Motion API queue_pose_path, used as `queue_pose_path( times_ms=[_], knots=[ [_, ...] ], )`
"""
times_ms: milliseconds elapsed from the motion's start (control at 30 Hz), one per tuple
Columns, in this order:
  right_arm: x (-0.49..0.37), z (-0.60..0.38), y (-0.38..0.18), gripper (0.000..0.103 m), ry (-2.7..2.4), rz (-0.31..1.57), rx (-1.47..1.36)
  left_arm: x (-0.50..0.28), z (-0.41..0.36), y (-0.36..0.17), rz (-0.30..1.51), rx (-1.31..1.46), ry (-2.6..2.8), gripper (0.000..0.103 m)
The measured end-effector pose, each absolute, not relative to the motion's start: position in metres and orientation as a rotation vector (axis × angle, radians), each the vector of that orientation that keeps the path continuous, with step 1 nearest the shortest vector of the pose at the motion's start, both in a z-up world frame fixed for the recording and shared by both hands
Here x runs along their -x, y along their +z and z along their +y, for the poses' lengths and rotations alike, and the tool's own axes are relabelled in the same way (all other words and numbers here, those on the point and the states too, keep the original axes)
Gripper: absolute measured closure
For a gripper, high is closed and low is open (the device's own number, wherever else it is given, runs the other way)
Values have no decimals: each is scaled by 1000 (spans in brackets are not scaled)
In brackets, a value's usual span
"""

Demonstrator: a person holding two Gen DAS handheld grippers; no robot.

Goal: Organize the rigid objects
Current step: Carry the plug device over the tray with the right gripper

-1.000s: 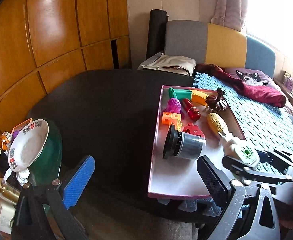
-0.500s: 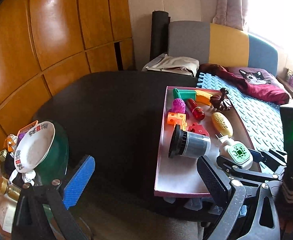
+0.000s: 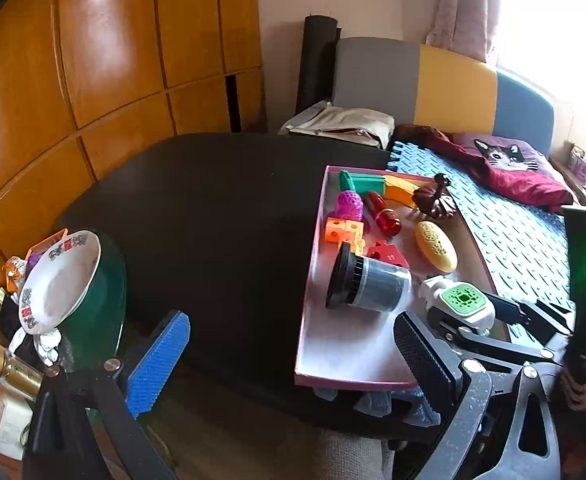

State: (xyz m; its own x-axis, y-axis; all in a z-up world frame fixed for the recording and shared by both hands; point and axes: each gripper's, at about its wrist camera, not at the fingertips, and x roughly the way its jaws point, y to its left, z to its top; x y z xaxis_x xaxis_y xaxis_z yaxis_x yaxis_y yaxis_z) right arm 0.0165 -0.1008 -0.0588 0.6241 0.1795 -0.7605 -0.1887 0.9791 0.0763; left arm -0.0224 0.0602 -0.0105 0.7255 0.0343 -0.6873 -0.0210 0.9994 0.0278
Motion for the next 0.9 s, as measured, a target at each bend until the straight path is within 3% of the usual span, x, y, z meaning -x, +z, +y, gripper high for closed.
queue_pose_path(
  times_ms=[567,667,900],
  knots=[
    [-2,-112,-50,49,235,865,-66,25,62,-10,740,-29,67,0],
    [-7,-115,-49,56,240,848,-76,27,60,-10,739,-40,59,0],
    [-24,-108,-50,58,236,827,-44,28,58,-8,734,-35,62,0]
  ],
)
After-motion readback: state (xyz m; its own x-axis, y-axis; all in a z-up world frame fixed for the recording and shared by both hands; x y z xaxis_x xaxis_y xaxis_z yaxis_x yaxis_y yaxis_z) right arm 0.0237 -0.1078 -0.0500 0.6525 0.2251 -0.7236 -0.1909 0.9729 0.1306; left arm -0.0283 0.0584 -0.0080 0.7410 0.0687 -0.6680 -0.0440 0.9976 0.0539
